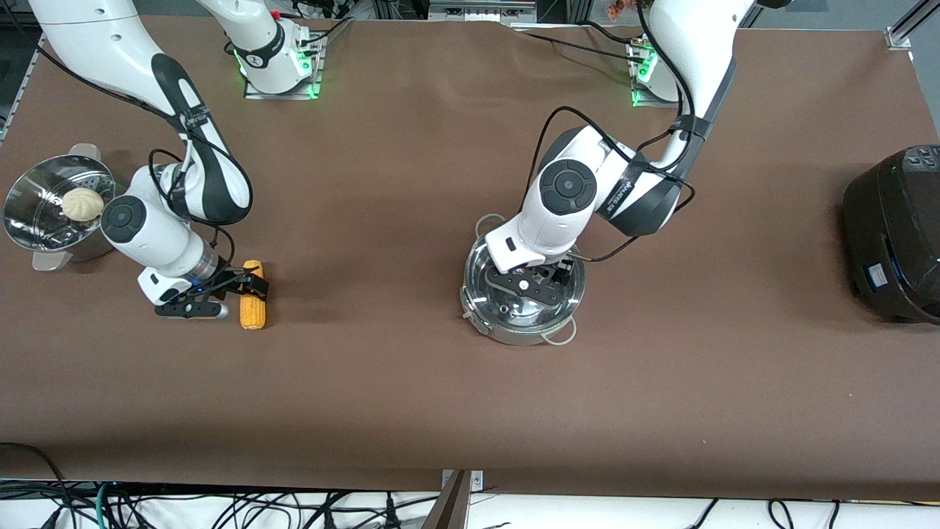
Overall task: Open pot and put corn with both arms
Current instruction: 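Grasp the lid knob with the left gripper while the right gripper grasps the corn, then lift the glass lid with the left gripper while the right gripper lifts corn, then set the lid down with the left gripper while the right gripper carries corn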
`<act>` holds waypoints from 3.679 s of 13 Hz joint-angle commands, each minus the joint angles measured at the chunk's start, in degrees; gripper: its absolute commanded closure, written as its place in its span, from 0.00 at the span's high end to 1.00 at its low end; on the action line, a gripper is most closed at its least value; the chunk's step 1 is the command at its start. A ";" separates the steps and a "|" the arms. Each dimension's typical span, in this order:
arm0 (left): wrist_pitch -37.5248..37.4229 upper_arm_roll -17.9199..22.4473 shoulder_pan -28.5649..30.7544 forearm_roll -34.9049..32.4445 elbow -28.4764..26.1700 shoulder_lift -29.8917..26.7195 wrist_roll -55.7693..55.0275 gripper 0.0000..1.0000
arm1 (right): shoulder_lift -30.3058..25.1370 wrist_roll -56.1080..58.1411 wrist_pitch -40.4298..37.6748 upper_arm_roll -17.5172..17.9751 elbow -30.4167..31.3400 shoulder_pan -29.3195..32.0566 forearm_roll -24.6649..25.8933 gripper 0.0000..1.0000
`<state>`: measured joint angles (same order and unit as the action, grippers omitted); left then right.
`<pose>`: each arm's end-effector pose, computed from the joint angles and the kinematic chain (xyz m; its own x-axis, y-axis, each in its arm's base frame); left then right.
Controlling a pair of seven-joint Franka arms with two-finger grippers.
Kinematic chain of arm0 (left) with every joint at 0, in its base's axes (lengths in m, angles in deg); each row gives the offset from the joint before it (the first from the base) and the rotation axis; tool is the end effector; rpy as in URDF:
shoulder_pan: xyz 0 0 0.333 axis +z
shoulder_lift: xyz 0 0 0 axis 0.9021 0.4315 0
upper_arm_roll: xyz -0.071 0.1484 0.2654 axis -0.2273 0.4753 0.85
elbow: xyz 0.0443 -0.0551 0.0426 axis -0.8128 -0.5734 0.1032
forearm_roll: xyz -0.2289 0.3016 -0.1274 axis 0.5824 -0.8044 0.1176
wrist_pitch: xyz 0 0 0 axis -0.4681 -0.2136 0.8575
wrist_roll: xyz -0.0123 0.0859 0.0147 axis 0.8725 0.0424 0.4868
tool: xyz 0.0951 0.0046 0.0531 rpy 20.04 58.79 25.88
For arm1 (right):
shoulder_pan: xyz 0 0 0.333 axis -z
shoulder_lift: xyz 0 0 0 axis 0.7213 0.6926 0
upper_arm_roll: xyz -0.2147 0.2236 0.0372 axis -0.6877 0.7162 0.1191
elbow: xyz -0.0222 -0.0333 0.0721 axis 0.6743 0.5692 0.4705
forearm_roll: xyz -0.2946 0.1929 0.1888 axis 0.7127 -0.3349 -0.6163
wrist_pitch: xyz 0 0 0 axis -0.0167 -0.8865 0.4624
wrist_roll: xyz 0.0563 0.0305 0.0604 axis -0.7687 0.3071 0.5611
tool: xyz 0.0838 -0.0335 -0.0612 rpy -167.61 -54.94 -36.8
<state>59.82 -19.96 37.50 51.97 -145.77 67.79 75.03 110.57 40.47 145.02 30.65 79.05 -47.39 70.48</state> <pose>0.6049 -0.4051 0.3350 0.9370 -0.3490 0.0160 -0.3492 -0.9347 0.0667 0.6173 0.0374 0.2120 0.9932 -0.0130 0.1161 -0.0077 -0.9989 -0.0459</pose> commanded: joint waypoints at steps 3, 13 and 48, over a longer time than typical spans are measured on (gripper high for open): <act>-2.23 0.31 -0.22 -1.30 0.99 0.04 -0.01 1.00 | 1.15 4.58 6.81 0.53 2.88 0.08 -0.56 1.00; -4.61 0.23 -0.04 -1.30 1.26 -1.36 -0.36 0.21 | 3.17 8.99 11.56 0.53 3.94 0.52 -0.65 1.00; 19.91 0.23 35.03 -10.01 -34.51 -9.99 19.85 0.10 | 1.92 -51.63 -42.67 16.00 -40.16 -19.32 6.90 0.21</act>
<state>78.63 -18.82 71.36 42.58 -179.55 58.06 94.25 106.23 -6.35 103.39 46.87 47.54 -63.69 75.28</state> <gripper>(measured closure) 0.502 0.683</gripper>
